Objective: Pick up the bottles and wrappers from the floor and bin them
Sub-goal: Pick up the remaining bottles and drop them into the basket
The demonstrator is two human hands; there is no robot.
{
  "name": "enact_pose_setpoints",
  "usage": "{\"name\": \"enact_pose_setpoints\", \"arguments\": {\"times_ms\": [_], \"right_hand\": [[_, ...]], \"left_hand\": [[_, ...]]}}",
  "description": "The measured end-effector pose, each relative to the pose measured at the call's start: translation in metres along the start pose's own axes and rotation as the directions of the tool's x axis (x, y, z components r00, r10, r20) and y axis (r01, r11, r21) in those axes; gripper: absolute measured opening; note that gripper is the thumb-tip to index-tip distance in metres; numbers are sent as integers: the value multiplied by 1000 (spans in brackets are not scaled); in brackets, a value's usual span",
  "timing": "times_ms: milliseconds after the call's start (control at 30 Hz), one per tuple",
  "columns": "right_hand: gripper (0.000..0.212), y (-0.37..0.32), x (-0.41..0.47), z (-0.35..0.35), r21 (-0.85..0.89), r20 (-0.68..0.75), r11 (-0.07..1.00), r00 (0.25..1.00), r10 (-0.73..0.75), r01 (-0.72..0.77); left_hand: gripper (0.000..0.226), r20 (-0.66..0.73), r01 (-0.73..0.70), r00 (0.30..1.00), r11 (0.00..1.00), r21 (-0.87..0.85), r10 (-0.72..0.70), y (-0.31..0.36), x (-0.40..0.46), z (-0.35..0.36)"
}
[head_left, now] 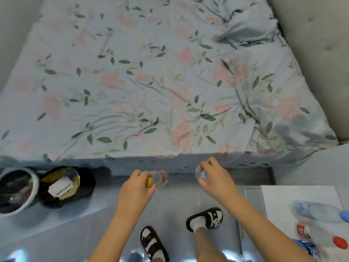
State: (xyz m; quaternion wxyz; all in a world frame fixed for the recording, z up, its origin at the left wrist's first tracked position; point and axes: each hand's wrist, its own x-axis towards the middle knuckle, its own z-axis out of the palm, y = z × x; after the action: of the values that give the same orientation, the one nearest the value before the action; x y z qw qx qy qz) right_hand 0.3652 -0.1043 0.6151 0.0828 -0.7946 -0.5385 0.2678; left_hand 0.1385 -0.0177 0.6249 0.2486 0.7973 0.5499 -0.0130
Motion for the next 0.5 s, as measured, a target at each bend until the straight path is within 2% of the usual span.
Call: {"name": "enact_pose_setpoints", "arguments": {"times_ms": [100,233,333,500], "right_hand": [[15,-85,-1,35,-59,86,986,985,-149,154],[14,-189,-12,78,-112,211,941,933,-292,320],[17,-257,-18,102,-76,270,918,894,-358,390],[19,-346,-2,132,-38,333,869,827,-453,492]], "left_hand": [[21,-54,163,985,986,-37,-165,-88,-59,-26],[20,-98,350,926,926,-143,-365,-186,-135,-66],[19,-134,466,864,872,-150,-485,-241,-174,-95],[18,-215,583,744,772,-255,-633,-304,-195,-124]]}}
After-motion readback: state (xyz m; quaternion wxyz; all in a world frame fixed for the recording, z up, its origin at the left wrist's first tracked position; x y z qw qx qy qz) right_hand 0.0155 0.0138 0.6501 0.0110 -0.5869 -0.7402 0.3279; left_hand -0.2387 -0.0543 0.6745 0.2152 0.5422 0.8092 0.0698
